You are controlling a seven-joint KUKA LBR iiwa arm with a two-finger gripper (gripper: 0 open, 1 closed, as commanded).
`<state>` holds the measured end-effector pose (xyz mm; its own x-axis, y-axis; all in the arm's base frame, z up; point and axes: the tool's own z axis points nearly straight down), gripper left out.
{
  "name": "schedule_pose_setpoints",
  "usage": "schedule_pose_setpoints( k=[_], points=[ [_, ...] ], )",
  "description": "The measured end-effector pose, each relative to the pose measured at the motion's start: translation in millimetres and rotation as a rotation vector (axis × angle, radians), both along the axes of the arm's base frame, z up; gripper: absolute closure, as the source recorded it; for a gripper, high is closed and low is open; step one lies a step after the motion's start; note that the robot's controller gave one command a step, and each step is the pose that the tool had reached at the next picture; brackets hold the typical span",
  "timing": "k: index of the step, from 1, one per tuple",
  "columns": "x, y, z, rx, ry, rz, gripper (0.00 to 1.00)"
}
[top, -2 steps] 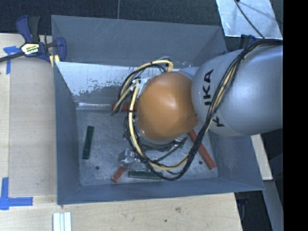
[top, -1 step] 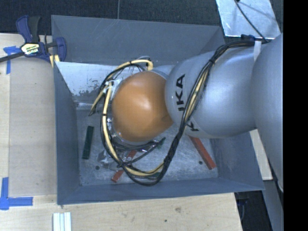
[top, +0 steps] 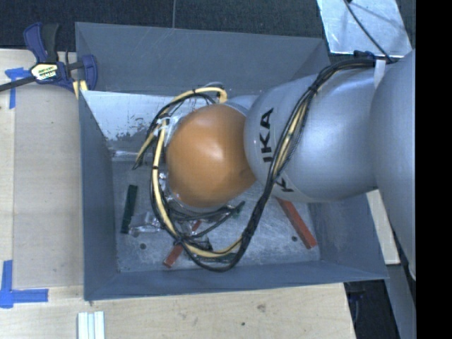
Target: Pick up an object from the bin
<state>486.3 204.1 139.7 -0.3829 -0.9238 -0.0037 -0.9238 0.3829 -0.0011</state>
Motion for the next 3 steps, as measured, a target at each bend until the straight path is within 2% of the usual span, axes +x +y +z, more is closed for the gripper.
schedule_pose_setpoints(
  k=[1, 2, 3],
  points=[
    [25.1, -73, -71, -0.004, 0.003, 0.315, 0.0],
    [26.1, -70, -68, -0.001, -0.002, 0.316, 1.0],
    [39.6, -43, 77, 0.0, -0.009, 0.313, 1.0]
  ],
)
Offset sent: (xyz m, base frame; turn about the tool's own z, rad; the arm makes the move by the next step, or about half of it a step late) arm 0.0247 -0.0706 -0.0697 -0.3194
